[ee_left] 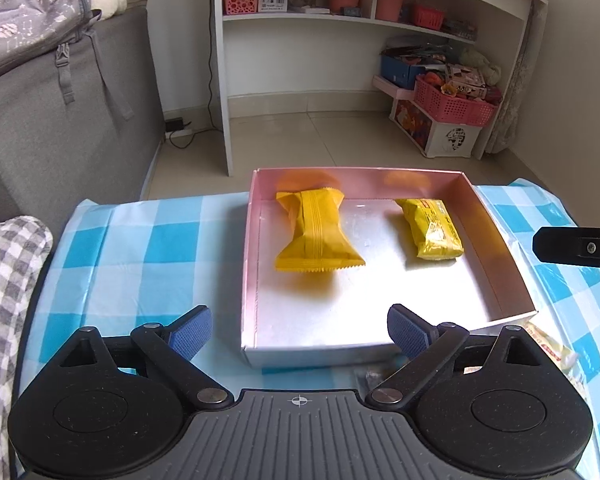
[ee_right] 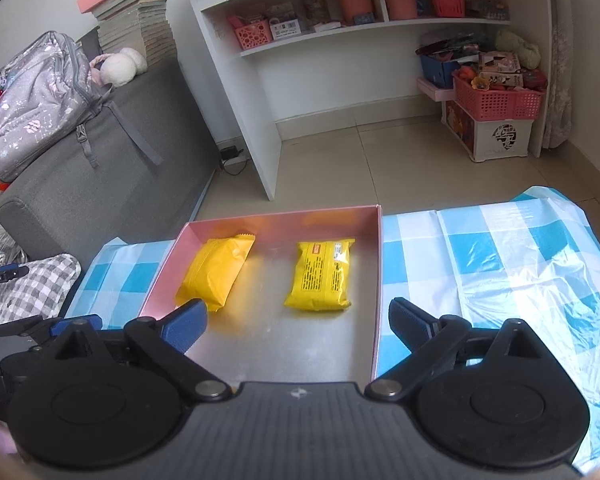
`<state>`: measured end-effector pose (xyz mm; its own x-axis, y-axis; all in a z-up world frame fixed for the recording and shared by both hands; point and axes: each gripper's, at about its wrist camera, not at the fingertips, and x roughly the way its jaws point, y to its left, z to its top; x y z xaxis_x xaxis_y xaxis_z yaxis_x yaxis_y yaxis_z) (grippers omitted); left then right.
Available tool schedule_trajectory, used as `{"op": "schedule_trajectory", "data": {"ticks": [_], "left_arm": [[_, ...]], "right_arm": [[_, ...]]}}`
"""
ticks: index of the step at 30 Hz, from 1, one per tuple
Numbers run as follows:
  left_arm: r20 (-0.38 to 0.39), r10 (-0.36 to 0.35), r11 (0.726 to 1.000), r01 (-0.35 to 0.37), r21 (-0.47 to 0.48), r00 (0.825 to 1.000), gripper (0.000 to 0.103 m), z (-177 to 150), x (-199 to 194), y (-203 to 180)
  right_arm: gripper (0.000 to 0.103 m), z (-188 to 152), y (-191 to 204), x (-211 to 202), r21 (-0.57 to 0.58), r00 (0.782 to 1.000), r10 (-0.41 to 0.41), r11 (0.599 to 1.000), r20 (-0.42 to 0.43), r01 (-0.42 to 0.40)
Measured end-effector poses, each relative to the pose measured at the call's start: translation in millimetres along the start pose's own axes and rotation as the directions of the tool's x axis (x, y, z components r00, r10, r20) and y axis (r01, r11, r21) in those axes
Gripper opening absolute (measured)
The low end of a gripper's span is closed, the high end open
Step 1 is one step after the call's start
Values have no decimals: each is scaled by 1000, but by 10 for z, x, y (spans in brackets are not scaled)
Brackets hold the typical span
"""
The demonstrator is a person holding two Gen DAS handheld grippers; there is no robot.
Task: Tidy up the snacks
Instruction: 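Withdraw both tools from the box back over the snack pile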
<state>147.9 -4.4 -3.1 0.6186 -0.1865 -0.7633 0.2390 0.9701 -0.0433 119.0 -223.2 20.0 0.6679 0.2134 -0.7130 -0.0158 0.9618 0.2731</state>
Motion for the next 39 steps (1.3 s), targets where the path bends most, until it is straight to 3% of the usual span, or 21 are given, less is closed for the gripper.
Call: {"op": "schedule_trajectory", "data": {"ticks": [8, 15, 19, 26, 32, 36, 39], "left_arm": [[-57, 41, 999, -43, -25, 998, 97, -467, -417, 132], [-92, 27, 998, -32, -46, 995, 97, -932, -542, 219], [-103, 14, 1000, -13, 9, 995, 97, -1138, -578, 204], [-161, -20, 990, 42, 132, 987, 97, -1415, -508, 141], [-202, 21, 987, 13, 162, 979, 97, -1550, -384, 155], [-186, 11, 983, 24, 179, 982, 97, -1545, -385, 117], [-136, -3, 962, 39, 269, 991, 97, -1519, -387, 56]], "right_arm": [[101, -318, 201, -261, -38, 999, 0, 999, -44, -2], [102, -693, 266, -338, -41, 995, 1, 999, -98, -5], [101, -825, 281, -296, -71, 986, -54, 997, -156, 44], [99, -990, 252, -263, -28, 970, -61, 998, -234, 56], [96, -1145, 309, -147, -81, 945, -116, 992, -306, 95], [93, -1218, 332, -41, -91, 929, -141, 989, -342, 116], [93, -1253, 324, 20, -84, 922, -151, 988, -358, 129]]}}
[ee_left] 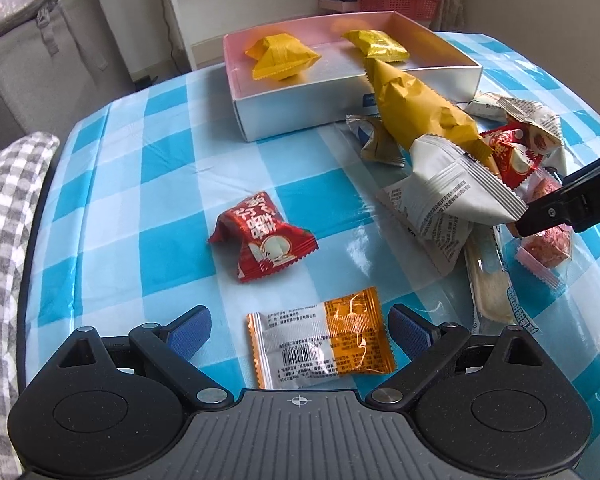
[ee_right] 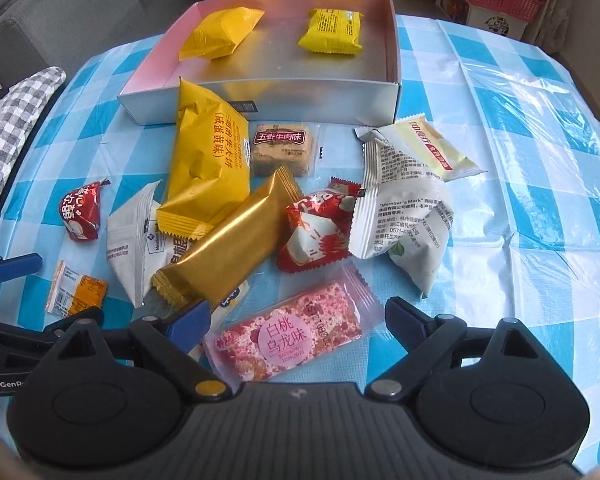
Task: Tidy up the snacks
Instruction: 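Withdraw both tools from the box back over the snack pile, then grasp the orange-and-white packet with the left tool while the right tool grasps the pink packet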
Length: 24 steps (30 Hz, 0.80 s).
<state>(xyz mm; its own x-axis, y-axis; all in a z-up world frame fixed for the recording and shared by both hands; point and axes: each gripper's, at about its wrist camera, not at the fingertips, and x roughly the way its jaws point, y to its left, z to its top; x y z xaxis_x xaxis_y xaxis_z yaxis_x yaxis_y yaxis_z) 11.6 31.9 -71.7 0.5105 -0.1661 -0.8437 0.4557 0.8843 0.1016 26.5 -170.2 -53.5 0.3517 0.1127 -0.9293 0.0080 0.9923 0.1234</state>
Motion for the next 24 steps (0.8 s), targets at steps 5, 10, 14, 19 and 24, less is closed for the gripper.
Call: {"op": "schedule_trajectory", "data": {"ticks": [5, 10, 14, 19, 24], "left_arm": [[36, -110, 982, 103, 161, 993, 95, -12, 8, -80], [-22, -161, 965, 162, 207, 987, 93, -74, 50, -147], [-45, -172, 962, 178, 207, 984, 87, -123, -12, -146], [-70, -191, 961, 201, 188, 979, 64, -152, -108, -156], [-31, -159, 973, 162, 166, 987, 65, -156, -188, -160]], "right_arm": [[91, -30, -9, 78, 2, 999, -38, 999, -16, 38], [90, -90, 8, 95, -48, 998, -59, 997, -30, 57], [88, -130, -4, 45, -67, 998, -41, 997, -45, 38], [85, -170, -101, -71, -56, 999, -16, 998, -44, 14], [85, -173, -245, -196, 2, 999, 23, 1000, -36, -23]]}}
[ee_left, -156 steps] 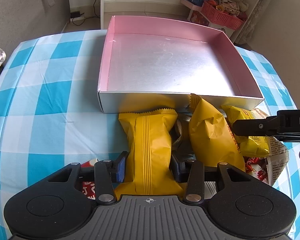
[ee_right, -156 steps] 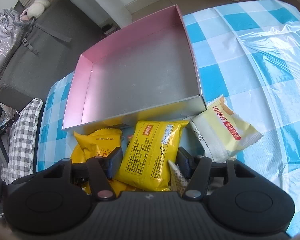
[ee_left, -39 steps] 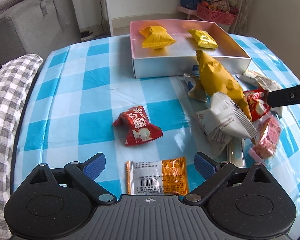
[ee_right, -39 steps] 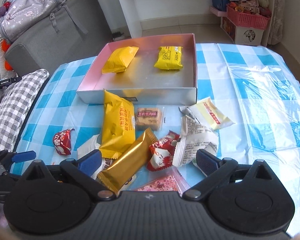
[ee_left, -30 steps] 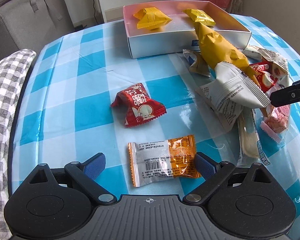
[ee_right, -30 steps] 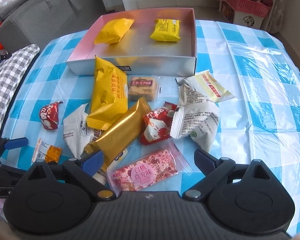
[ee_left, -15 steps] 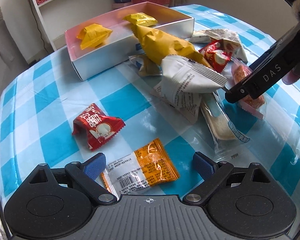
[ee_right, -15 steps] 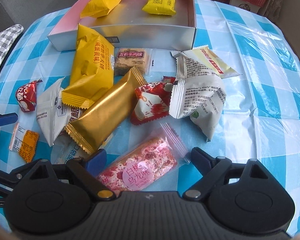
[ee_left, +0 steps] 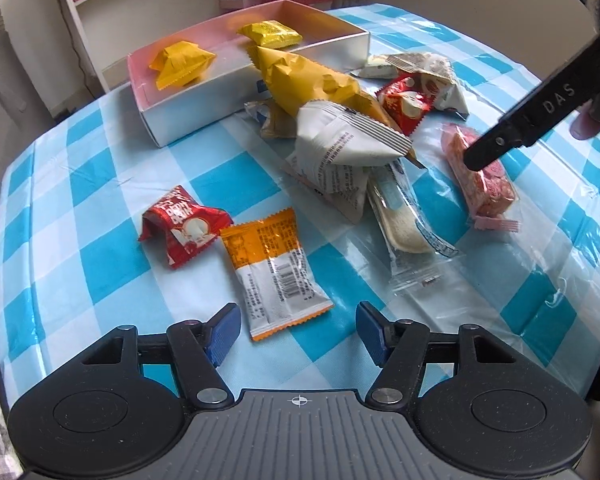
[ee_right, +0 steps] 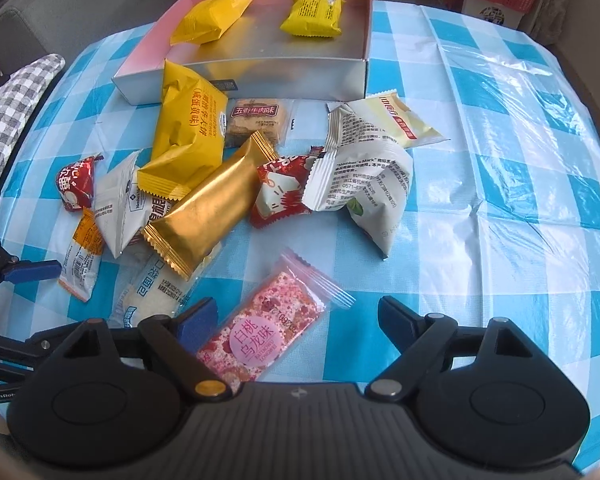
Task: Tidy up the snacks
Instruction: 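Grasp the orange-and-white packet with the left tool while the right tool grasps the pink packet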
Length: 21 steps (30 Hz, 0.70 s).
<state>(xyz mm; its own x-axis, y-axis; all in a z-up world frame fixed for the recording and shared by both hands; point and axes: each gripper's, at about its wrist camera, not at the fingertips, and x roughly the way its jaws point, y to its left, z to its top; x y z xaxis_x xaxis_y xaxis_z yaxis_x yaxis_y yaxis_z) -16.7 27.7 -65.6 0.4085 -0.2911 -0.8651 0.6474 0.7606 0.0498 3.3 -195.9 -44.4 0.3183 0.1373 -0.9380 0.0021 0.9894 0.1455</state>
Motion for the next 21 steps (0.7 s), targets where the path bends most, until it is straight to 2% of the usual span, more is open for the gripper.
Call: {"op": "schedule_trajectory", "data": {"ticks": [5, 8, 11, 15, 16, 17, 18, 19, 21], "left_arm": [[23, 29, 992, -26, -123, 999, 65, 94, 21, 118], [0, 48, 982, -47, -186, 999, 62, 131, 102, 136], [-25, 53, 977, -57, -207, 998, 61, 156, 191, 104], [-29, 87, 968, -91, -236, 996, 62, 185, 238, 59], [-31, 92, 965, -97, -244, 995, 61, 191, 243, 60], [-35, 100, 962, -105, -253, 994, 56, 201, 244, 59], [-37, 106, 959, -112, -260, 994, 46, 211, 238, 59], [-38, 108, 957, -114, -268, 993, 42, 220, 229, 65], [-47, 107, 951, -115, -287, 993, 38, 231, 220, 85]], "right_arm": [[84, -32, -33, 19, 49, 997, 66, 997, -41, -64], [77, -40, -8, 91, 71, 993, 96, 993, -66, -91], [67, -18, 54, 132, 86, 990, 120, 990, -78, -113], [62, -12, 166, 158, 47, 995, 75, 996, -67, -72], [58, -16, 203, 163, 24, 997, 53, 998, -64, -52], [55, -25, 246, 164, -3, 998, 29, 1000, -59, -29], [47, -32, 278, 165, -26, 999, 8, 1000, -53, -9], [38, -40, 311, 169, -52, 999, -18, 999, -45, 16], [30, -50, 345, 171, -76, 999, -42, 996, -32, 39]]}}
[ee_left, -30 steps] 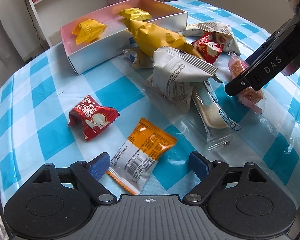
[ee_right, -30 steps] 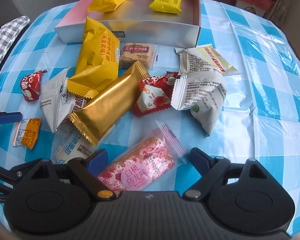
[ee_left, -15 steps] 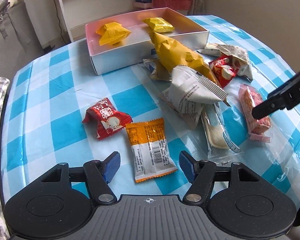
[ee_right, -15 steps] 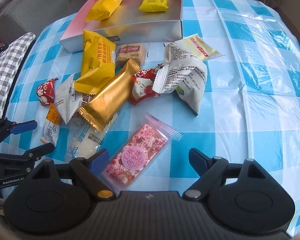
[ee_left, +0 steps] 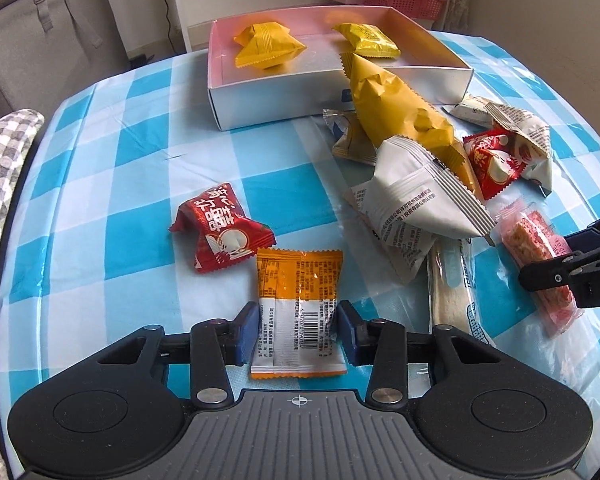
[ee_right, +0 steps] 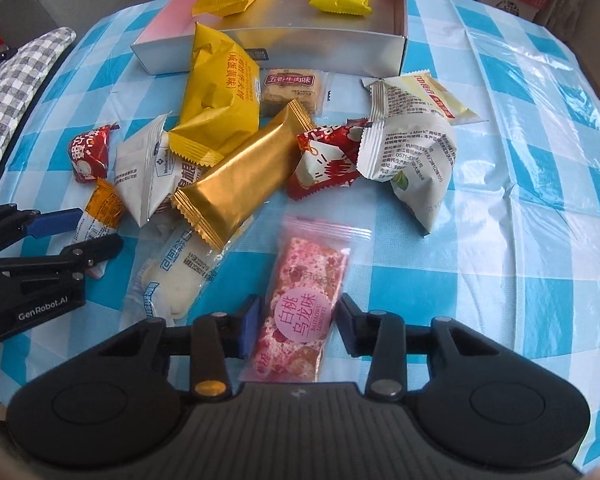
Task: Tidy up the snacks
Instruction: 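Grasp the orange-and-white packet with the left tool while the right tool grasps the pink packet, then carry both packets into the pink box and open both tools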
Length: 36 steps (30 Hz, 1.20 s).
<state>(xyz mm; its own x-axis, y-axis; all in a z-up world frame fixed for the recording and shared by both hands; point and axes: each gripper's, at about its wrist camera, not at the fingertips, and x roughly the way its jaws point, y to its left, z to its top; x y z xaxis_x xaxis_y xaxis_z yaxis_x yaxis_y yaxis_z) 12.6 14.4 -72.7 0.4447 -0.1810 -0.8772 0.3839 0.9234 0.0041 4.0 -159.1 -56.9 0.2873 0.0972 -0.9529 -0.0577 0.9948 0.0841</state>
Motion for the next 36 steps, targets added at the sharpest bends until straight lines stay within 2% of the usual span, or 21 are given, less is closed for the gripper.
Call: {"op": "schedule_trajectory", "data": {"ticks": [10, 21, 30, 36], "left_arm": [[20, -14, 1000, 14, -2, 1000, 36, 15, -144, 4], [88, -44, 998, 47, -38, 995, 36, 115, -446, 79], [173, -70, 994, 84, -73, 982, 36, 286, -690, 128], [201, -72, 992, 91, -88, 977, 36, 459, -688, 146]], "right_arm": [[29, -51, -31, -208, -18, 998, -7, 1000, 64, 8], [29, 74, -181, -442, 31, 990, 42, 998, 135, -46], [29, 210, -209, -705, 46, 967, 103, 992, 234, -117], [29, 396, -225, -734, 69, 949, 132, 985, 285, -157]]}}
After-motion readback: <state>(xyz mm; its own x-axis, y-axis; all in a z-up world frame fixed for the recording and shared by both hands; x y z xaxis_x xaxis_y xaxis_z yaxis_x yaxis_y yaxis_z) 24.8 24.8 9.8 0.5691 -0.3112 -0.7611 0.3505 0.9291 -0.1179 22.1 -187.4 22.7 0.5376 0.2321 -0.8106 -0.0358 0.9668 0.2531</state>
